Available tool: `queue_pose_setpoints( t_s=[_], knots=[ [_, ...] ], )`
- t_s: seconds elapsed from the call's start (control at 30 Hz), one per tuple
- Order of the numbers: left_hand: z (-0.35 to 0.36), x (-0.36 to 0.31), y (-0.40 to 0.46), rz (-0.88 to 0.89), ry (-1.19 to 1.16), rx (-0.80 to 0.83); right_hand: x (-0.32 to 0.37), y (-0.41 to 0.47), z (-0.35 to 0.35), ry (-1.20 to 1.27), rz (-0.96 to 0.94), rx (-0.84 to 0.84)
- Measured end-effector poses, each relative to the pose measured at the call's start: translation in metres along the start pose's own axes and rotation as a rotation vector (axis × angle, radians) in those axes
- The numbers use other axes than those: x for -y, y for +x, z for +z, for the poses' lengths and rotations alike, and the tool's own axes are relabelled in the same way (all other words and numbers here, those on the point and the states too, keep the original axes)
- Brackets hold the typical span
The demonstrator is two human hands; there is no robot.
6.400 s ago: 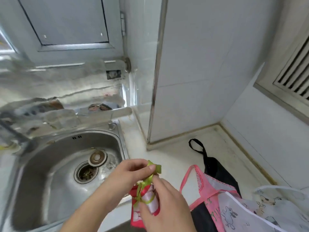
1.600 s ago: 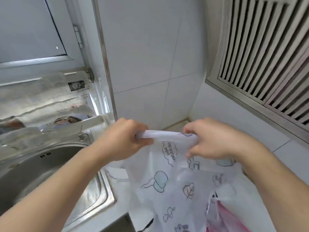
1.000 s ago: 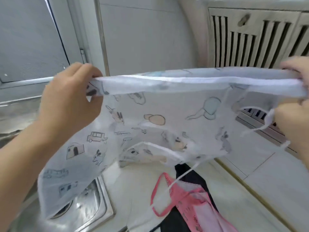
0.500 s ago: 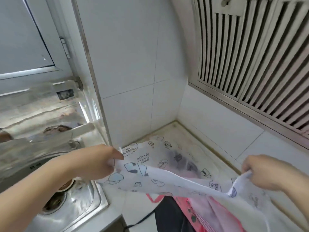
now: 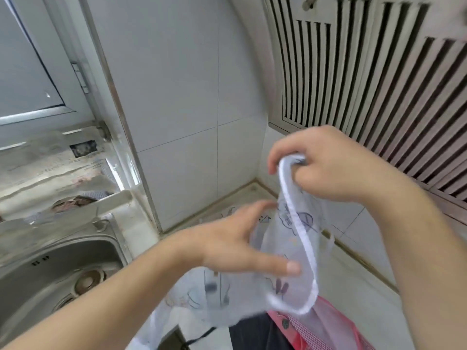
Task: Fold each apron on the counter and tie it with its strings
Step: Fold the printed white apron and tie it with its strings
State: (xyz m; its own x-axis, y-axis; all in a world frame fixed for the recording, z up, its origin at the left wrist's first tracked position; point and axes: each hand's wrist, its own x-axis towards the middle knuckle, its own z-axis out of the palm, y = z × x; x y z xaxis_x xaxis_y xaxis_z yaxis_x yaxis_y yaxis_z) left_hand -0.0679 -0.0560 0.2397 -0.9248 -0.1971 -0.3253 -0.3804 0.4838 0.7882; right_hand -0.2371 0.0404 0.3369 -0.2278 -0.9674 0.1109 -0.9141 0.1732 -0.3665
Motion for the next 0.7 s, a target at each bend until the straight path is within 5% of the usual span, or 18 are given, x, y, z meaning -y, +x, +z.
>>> queue_pose_setpoints(
  t_s=[0.17,0.33,0.43,0.57,0.7],
  knots=[
    [-0.016,-0.034,0.015,0.113,-0.374,-0.437,0.029,0.009,0.01,0.127,-0.172,-0.153],
    [-0.032,-0.044,0.001,0.104,-0.797,-0.657,0.036,-0.043,0.05,0.28,-0.042,-0.652],
    [-0.04,-0.048,-0.003,0.155,-0.915,-0.808,0.078,-0.08,0.098,0.467,0.101,-0.581],
    [-0.04,-0.071,-0.001,0.256,-1.209,-0.815,0.097,-0.077,0.164,0.354,0.286,-0.563],
    [-0.04,-0.075,0.001,0.332,-1.245,-0.834,0.077,-0.06,0.177,0.394,0.36,-0.534]
  ],
)
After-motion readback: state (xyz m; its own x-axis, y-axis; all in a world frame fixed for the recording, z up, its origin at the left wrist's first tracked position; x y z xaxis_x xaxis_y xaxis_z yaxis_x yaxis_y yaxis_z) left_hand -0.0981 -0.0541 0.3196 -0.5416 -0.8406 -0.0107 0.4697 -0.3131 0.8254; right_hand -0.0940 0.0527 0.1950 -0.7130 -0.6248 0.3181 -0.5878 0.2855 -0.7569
